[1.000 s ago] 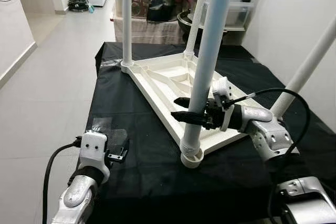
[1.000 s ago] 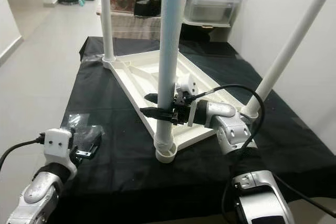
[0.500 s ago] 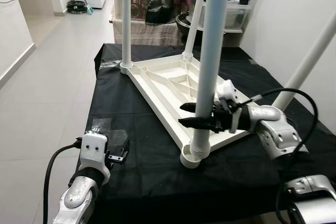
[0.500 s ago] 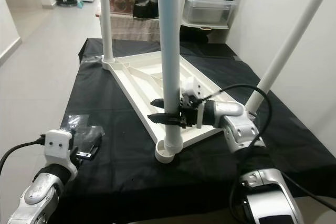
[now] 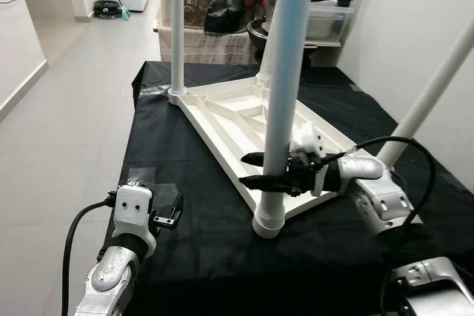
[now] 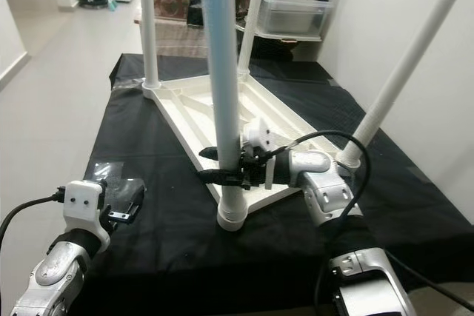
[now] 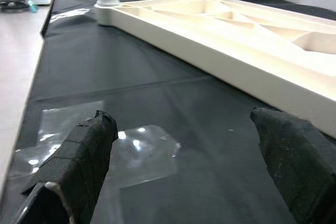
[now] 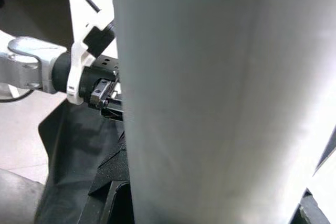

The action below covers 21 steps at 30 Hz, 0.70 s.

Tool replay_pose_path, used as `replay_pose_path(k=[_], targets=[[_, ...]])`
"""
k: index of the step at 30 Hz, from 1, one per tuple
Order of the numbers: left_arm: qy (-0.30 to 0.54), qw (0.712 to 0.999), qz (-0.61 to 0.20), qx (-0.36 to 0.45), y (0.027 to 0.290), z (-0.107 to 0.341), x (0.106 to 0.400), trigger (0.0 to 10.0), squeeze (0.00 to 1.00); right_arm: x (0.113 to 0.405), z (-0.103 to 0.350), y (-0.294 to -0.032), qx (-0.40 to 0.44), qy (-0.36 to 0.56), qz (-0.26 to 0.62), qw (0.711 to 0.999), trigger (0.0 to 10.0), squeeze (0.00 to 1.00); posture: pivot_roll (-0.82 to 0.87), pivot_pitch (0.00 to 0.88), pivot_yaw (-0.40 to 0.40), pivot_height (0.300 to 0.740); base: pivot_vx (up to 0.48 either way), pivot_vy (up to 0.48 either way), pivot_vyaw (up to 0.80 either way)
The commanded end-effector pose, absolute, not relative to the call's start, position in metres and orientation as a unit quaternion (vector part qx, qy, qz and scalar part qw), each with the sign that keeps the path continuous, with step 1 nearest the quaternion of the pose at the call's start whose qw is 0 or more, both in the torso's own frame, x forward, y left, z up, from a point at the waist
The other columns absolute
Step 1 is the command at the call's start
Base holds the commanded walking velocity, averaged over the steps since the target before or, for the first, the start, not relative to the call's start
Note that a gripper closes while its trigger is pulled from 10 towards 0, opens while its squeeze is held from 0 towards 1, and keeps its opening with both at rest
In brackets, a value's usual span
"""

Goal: Building children table

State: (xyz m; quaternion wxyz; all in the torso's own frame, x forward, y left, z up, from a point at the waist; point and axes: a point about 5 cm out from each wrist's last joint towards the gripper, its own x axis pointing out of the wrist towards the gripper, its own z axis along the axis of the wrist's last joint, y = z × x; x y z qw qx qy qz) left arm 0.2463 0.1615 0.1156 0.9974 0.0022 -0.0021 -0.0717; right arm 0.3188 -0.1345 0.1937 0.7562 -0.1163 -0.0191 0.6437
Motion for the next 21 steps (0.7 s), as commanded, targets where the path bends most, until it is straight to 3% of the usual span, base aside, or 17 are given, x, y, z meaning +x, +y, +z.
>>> replay_pose_path(k=[1,2,3,5,6,11,19,21], targets=[[0.006,0.998,-0.070,-0.002,0.160,0.110,0.245,10.0,0.00,0.311,0.174,-0.125,-0.095,0.018,0.662,0.743,10.0,0.00,0.04,0.000,-0.128,0.740,0.000,0.000,0.00],[0.006,0.998,-0.070,-0.002,0.160,0.110,0.245,10.0,0.00,0.311,0.174,-0.125,-0.095,0.018,0.662,0.743,10.0,0.00,0.04,0.000,-0.128,0.740,0.000,0.000,0.00],[0.007,0.998,-0.068,-0.006,0.161,0.110,0.245,10.0,0.00,0.308,0.178,-0.122,-0.042,0.018,0.666,0.745,10.0,0.00,0.04,0.000,-0.131,0.740,0.000,0.000,0.00],[0.007,0.998,-0.068,-0.006,0.161,0.110,0.245,10.0,0.00,0.308,0.178,-0.122,-0.042,0.018,0.666,0.745,10.0,0.00,0.04,0.000,-0.131,0.740,0.000,0.000,0.00],[0.009,0.998,-0.066,-0.009,0.161,0.109,0.245,10.0,0.00,0.306,0.189,-0.116,0.059,0.008,0.659,0.749,10.0,0.00,0.04,0.000,-0.131,0.740,0.000,0.000,0.00],[0.010,0.998,-0.068,-0.009,0.160,0.109,0.245,10.0,0.00,0.302,0.186,-0.114,0.099,0.010,0.652,0.752,10.0,0.00,0.04,0.000,-0.120,0.740,0.000,0.000,0.00],[0.010,0.998,-0.070,-0.005,0.161,0.109,0.248,10.0,0.00,0.294,0.179,-0.114,0.099,0.016,0.651,0.752,10.0,0.00,0.03,0.000,-0.115,0.740,0.000,0.000,0.00],[0.009,0.998,-0.069,-0.002,0.161,0.108,0.248,10.0,0.00,0.294,0.170,-0.115,0.038,0.008,0.639,0.768,10.0,0.00,0.03,0.000,-0.114,0.740,0.000,0.000,0.00]])
